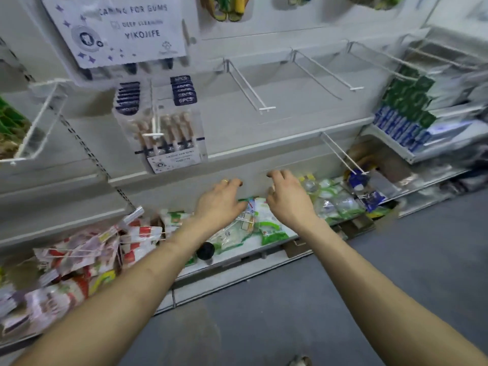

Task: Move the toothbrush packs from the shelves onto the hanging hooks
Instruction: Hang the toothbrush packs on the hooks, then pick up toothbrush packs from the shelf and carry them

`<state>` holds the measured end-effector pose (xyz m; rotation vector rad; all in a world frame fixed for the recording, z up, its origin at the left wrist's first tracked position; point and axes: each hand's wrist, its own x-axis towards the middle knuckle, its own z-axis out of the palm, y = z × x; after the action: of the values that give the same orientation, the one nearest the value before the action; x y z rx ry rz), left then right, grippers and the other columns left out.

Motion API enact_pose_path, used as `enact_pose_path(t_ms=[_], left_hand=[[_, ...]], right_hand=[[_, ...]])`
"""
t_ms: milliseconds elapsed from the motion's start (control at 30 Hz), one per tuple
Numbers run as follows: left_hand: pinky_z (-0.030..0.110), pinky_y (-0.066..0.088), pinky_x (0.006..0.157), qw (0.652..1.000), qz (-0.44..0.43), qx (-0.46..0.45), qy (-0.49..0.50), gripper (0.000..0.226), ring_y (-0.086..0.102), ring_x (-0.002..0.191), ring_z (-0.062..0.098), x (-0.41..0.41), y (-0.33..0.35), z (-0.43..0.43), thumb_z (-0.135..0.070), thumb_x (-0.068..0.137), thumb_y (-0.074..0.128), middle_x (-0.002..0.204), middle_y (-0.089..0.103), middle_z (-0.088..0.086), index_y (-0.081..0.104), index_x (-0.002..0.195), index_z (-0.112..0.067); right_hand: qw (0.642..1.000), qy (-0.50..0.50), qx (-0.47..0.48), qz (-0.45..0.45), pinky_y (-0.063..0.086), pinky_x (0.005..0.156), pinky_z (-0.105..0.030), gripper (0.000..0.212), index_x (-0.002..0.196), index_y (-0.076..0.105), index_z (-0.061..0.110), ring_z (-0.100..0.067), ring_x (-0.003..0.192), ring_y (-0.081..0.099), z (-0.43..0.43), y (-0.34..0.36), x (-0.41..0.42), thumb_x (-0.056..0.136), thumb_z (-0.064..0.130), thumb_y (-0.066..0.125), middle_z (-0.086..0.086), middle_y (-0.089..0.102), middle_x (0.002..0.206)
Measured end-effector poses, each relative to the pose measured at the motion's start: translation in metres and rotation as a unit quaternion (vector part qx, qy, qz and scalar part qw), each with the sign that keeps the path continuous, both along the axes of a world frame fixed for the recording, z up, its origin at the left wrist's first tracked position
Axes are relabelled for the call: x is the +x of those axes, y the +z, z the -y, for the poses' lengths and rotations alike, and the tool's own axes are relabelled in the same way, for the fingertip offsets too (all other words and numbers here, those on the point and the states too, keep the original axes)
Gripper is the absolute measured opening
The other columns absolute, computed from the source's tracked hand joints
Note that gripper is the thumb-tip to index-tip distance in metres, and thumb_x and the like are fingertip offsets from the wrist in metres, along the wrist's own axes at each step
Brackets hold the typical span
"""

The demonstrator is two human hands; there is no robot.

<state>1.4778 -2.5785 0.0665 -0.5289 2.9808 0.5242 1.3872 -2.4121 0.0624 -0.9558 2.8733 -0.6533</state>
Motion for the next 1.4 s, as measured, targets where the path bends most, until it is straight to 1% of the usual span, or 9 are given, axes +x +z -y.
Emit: enact_pose_path(t_ms=[233, 433, 533, 600, 667, 767, 900, 1200, 1400], left_hand=[[0.05, 0.05, 0.099, 0.989, -0.039, -0.094, -0.106, 0.065, 0.047, 0.136, 0.032, -0.09, 0.021, -0.163, -0.047, 0.089, 0.068, 0.143, 0.051, 0.006, 0.044, 0.144, -0.022], [0.053, 0.048, 0.101, 0.967, -0.093, -0.143, -0.192, 0.076, 0.044, 0.138, 0.031, -0.165, 0.042, -0.305, -0.047, 0.085, 0.073, 0.15, 0.045, 0.006, 0.037, 0.149, -0.026], [0.052, 0.049, 0.102, 0.958, -0.131, -0.112, -0.228, 0.08, 0.043, 0.139, 0.029, -0.192, 0.054, -0.377, -0.05, 0.084, 0.074, 0.154, 0.043, -0.001, 0.036, 0.152, -0.03], [0.05, 0.05, 0.1, 0.951, -0.144, -0.103, -0.254, 0.082, 0.044, 0.138, 0.027, -0.212, 0.059, -0.423, -0.052, 0.083, 0.075, 0.154, 0.043, -0.004, 0.037, 0.153, -0.031], [0.05, 0.05, 0.1, 0.946, -0.132, -0.095, -0.279, 0.082, 0.044, 0.138, 0.028, -0.235, 0.06, -0.466, -0.055, 0.084, 0.075, 0.154, 0.042, -0.004, 0.037, 0.153, -0.031], [0.051, 0.05, 0.098, 0.936, -0.108, -0.095, -0.323, 0.082, 0.045, 0.136, 0.03, -0.274, 0.055, -0.526, -0.057, 0.083, 0.076, 0.151, 0.044, -0.002, 0.038, 0.15, -0.03], [0.049, 0.048, 0.097, 0.915, -0.111, -0.086, -0.379, 0.079, 0.047, 0.133, 0.032, -0.338, 0.045, -0.606, -0.057, 0.08, 0.077, 0.145, 0.048, 0.0, 0.042, 0.145, -0.028], [0.051, 0.05, 0.097, 0.85, -0.124, -0.045, -0.51, 0.082, 0.049, 0.133, 0.031, -0.507, 0.039, -0.794, -0.057, 0.083, 0.075, 0.145, 0.049, 0.002, 0.039, 0.15, -0.026], [0.05, 0.047, 0.097, 0.782, -0.129, -0.033, -0.609, 0.081, 0.047, 0.135, 0.031, -0.587, 0.047, -0.938, -0.056, 0.085, 0.075, 0.149, 0.047, 0.001, 0.038, 0.151, -0.026]], right_hand=[[0.988, -0.069, 0.076, -0.115, 0.05, 0.089, -0.047, 0.051, 0.129, 0.059, 0.012, -0.038, 0.11, 0.061, -0.154, 0.007, -0.051, 0.079, 0.016, 0.068, -0.013, 0.06, 0.117], [0.955, -0.221, 0.12, -0.157, 0.049, 0.087, -0.047, 0.041, 0.113, 0.058, 0.011, -0.039, 0.103, 0.059, -0.315, 0.024, -0.093, 0.073, 0.006, 0.065, -0.014, 0.059, 0.106], [0.933, -0.299, 0.139, -0.144, 0.05, 0.09, -0.046, 0.05, 0.118, 0.059, 0.012, -0.038, 0.109, 0.059, -0.387, 0.034, -0.107, 0.069, 0.006, 0.07, -0.013, 0.059, 0.114], [0.922, -0.339, 0.135, -0.13, 0.05, 0.088, -0.049, 0.052, 0.12, 0.06, 0.01, -0.039, 0.108, 0.059, -0.431, 0.042, -0.116, 0.069, 0.002, 0.063, -0.015, 0.06, 0.114], [0.912, -0.371, 0.142, -0.105, 0.049, 0.09, -0.049, 0.052, 0.124, 0.059, 0.01, -0.039, 0.111, 0.059, -0.472, 0.048, -0.125, 0.073, 0.001, 0.059, -0.014, 0.059, 0.118], [0.899, -0.409, 0.147, -0.057, 0.045, 0.097, -0.045, 0.057, 0.136, 0.049, 0.016, -0.034, 0.122, 0.053, -0.532, 0.051, -0.142, 0.083, 0.01, 0.067, -0.01, 0.053, 0.128], [0.873, -0.467, 0.137, -0.033, 0.044, 0.094, -0.042, 0.063, 0.14, 0.047, 0.018, -0.033, 0.122, 0.052, -0.606, 0.043, -0.179, 0.082, 0.015, 0.073, -0.008, 0.051, 0.129], [0.822, -0.553, 0.138, -0.007, 0.048, 0.092, -0.045, 0.063, 0.141, 0.047, 0.02, -0.034, 0.122, 0.055, -0.758, 0.04, -0.311, 0.086, 0.023, 0.077, -0.008, 0.052, 0.13], [0.752, -0.641, 0.154, 0.009, 0.049, 0.094, -0.045, 0.066, 0.144, 0.046, 0.019, -0.034, 0.123, 0.056, -0.874, 0.047, -0.364, 0.084, 0.019, 0.073, -0.009, 0.053, 0.132]])
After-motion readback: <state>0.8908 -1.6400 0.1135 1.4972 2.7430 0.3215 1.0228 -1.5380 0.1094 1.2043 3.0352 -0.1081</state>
